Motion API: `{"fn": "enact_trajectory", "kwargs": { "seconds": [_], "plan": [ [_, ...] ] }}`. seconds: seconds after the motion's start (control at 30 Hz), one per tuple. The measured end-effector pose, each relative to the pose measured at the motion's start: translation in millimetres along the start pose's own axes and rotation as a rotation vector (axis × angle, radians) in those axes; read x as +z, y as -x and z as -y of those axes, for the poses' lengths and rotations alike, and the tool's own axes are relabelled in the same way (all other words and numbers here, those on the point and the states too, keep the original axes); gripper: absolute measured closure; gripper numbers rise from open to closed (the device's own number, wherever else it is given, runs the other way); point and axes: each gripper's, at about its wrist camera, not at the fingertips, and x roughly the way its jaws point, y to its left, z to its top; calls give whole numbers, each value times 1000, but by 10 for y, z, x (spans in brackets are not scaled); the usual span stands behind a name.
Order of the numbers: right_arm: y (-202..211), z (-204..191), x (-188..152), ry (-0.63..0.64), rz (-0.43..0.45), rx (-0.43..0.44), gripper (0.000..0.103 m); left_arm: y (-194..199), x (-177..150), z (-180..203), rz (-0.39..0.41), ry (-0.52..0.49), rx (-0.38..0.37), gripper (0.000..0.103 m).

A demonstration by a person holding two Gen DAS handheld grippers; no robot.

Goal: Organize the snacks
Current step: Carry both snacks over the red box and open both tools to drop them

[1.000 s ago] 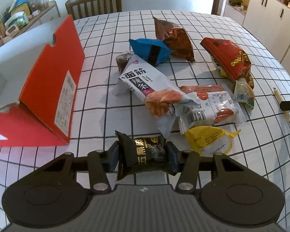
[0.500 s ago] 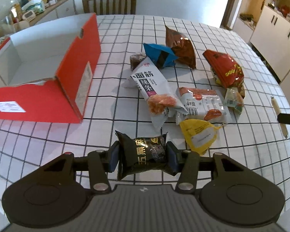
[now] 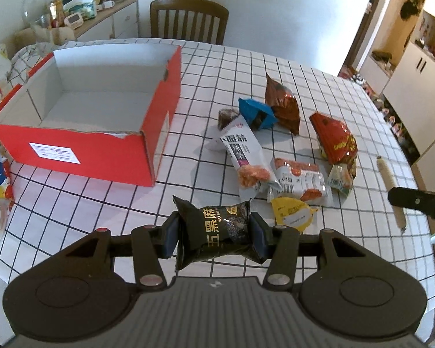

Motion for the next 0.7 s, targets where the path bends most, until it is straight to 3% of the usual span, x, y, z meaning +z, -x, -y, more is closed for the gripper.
{"fn": "enact_trajectory", "kwargs": {
  "seconds": [0.7],
  "plan": [
    [-171,-1547,385,154,26,112,94,363,585,-944,83,10,-44,53]
  ]
}}
